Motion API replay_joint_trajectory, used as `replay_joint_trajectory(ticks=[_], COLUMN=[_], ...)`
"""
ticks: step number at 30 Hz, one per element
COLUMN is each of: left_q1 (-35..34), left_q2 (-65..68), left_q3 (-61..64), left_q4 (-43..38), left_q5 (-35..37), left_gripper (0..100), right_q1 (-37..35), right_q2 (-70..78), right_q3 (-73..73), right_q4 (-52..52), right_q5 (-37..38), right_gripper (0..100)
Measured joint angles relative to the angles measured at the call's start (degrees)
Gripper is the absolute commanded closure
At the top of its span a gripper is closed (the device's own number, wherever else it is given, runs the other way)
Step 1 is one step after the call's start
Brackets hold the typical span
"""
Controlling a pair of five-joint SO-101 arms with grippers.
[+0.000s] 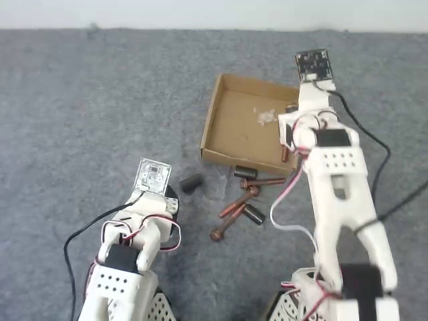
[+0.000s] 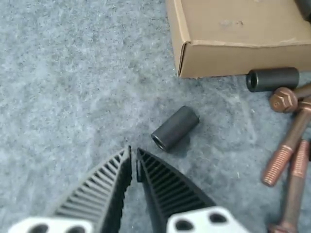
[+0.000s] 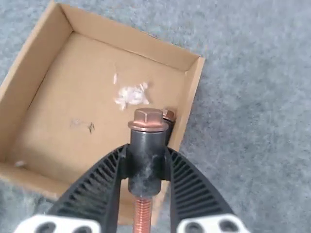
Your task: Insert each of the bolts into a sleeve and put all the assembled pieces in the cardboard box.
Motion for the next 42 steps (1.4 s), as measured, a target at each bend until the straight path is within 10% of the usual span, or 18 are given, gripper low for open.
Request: replay_joint_trajectory(ticks=[32, 42], left_q1=[0.0, 0.0], left_q2=[0.0, 0.0], left_q3=[0.0, 0.0], left_q4=[0.0, 0.0], left_q5=[0.0, 0.0], left_gripper=[99, 99], right_q1=[-2.73, -2.9], right_q2=[36.48, 36.66], right_q3=[-25.85, -26.64], right_q4=[5.71, 5.71], right_q5=[-16.97, -16.97], right_gripper=[87.6, 99.3])
